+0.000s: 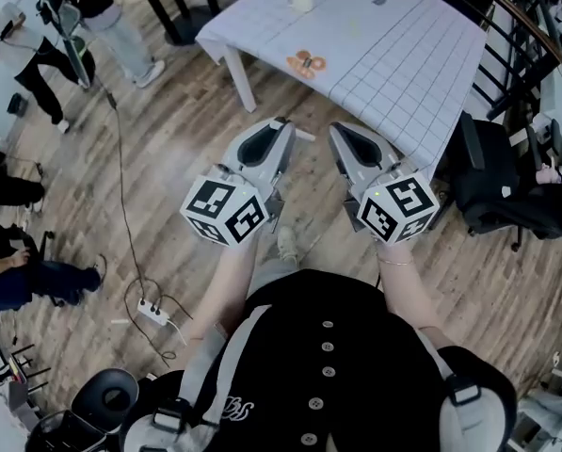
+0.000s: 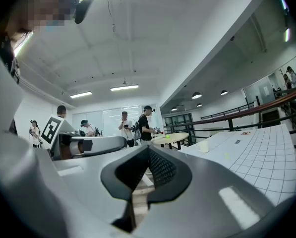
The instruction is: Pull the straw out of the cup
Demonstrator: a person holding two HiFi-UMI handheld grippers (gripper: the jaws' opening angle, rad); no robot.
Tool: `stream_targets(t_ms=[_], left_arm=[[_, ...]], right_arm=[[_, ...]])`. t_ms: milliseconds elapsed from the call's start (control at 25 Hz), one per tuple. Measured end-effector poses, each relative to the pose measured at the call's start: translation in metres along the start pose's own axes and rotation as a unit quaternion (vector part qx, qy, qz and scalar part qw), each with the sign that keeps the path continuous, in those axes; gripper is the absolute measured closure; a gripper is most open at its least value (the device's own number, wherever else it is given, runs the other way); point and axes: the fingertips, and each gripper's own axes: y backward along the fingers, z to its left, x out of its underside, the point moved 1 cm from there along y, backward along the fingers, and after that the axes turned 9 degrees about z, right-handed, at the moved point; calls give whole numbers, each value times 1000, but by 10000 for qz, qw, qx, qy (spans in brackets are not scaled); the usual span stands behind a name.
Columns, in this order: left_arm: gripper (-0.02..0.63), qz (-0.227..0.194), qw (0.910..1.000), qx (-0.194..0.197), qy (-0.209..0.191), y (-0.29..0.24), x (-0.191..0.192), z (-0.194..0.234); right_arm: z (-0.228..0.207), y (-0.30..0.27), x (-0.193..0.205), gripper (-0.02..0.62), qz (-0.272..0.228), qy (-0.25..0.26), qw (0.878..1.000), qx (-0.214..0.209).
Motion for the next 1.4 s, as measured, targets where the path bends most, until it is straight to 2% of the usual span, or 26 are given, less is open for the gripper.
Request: stream_targets(t_ms=[280, 480, 1040, 1400], left_arm=[[557, 17, 9997, 181, -134, -16, -30, 51], [557, 96, 9997, 235, -72, -35, -32, 92], [557, 204, 9995, 184, 176, -61, -29, 152], [557, 275, 9994, 96, 182, -119, -39, 202]], right_arm=[[-13, -52, -24, 595, -174, -2, 9995, 279], [-29, -97, -22, 595, -88, -83, 9993, 346], [-53, -157, -19, 595, 199, -161, 9992, 321], [-112, -212, -32, 595, 153, -228, 9992, 277]])
